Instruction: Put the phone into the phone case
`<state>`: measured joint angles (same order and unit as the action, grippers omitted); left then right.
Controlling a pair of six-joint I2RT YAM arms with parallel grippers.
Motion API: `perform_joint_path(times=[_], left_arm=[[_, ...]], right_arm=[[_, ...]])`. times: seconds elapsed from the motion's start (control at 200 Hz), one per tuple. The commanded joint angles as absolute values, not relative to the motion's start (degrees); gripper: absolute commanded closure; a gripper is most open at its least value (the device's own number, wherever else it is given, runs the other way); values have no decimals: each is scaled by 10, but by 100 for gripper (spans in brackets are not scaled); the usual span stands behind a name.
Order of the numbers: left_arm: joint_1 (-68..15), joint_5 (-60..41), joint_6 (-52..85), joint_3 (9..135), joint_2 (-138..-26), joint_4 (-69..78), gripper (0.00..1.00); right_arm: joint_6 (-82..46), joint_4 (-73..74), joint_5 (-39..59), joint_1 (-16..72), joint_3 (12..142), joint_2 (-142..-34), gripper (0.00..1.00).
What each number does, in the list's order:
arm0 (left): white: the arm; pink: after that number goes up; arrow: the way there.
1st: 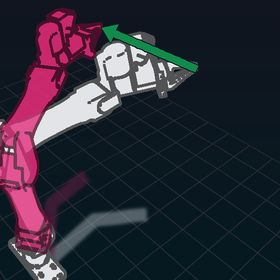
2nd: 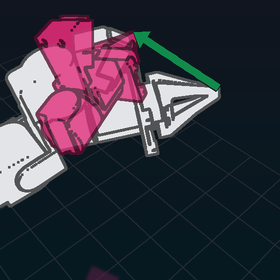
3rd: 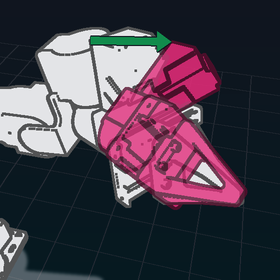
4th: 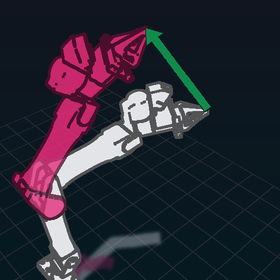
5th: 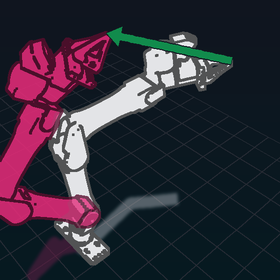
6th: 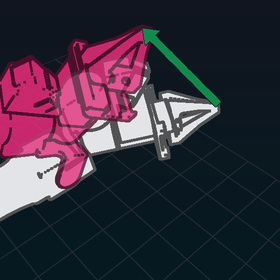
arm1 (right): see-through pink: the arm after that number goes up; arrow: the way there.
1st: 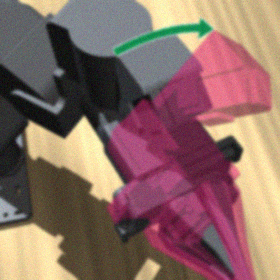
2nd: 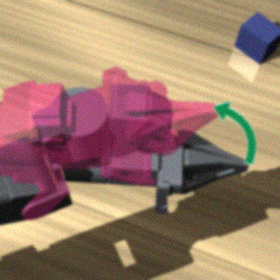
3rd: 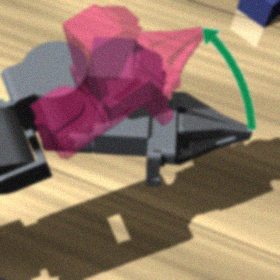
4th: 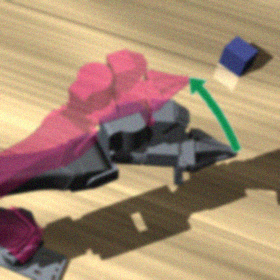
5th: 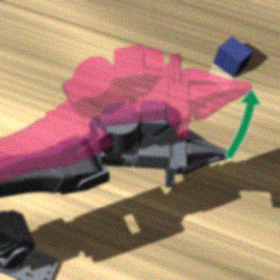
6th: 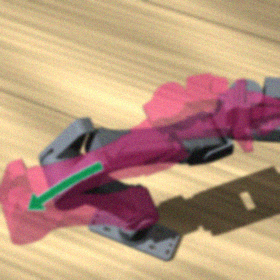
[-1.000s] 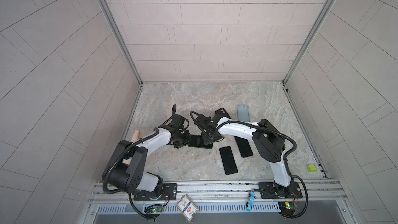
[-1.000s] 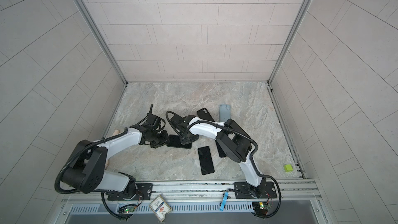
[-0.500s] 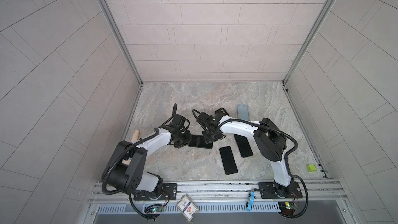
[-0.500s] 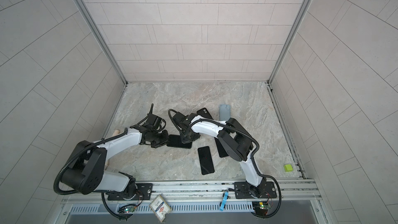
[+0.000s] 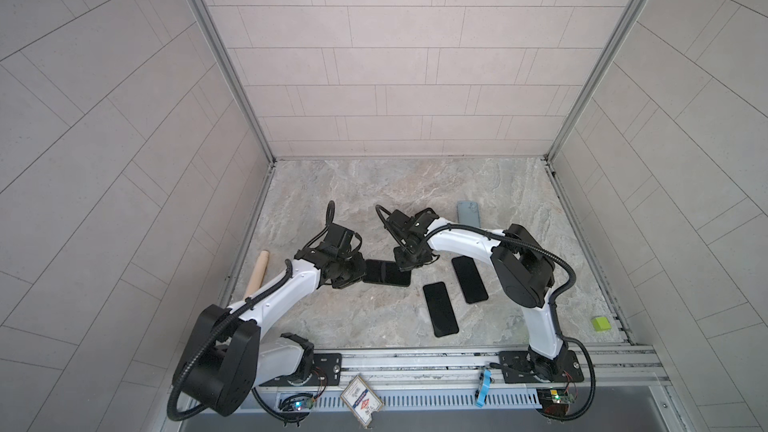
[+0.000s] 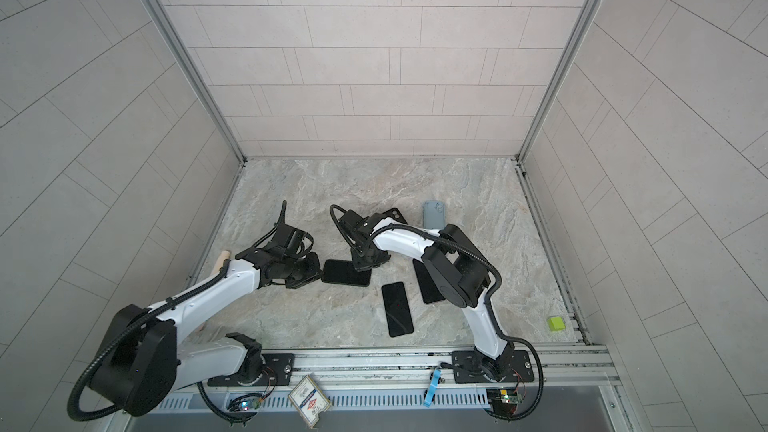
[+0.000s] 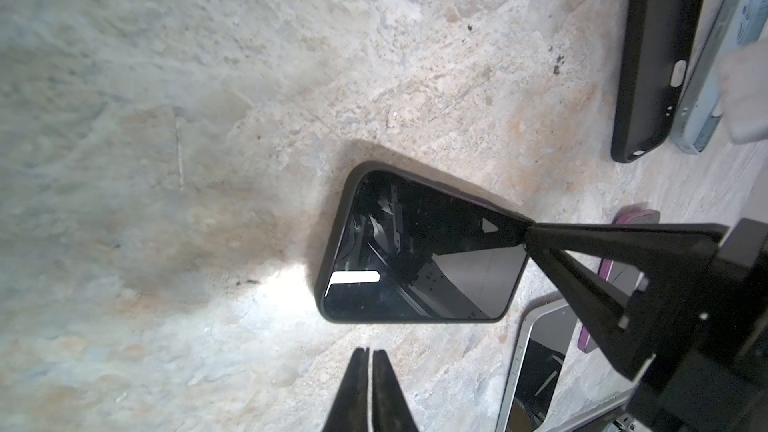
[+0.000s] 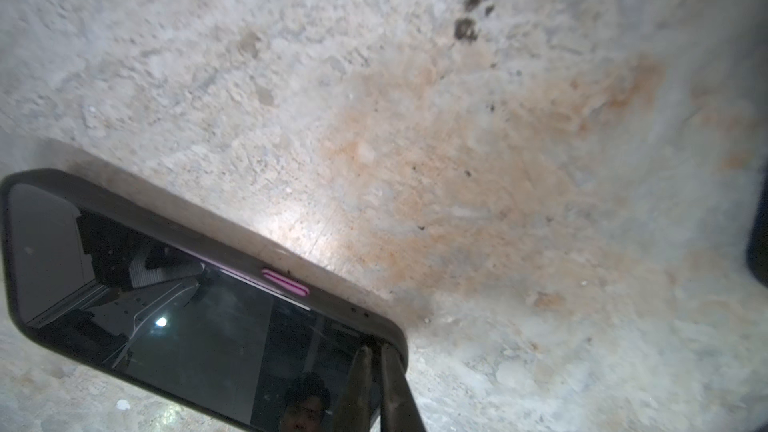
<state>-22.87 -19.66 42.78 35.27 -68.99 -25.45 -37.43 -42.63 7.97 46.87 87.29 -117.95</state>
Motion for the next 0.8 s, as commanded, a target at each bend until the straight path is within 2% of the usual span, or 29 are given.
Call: perform_joint_path(times=[0.0,0.385,0.796], left_arm=[[-238,-177,461,322,-662,-261,88],[-260,-180,483,299,-716,-211,87],[-260,-186,463,322,-788,-196,87]], right_arm=[[-360,-415,64,466,877,-1164,89],[-360,-387,88,446,884,-1161,90],[-362,-372,130,430,873,-1226,90]])
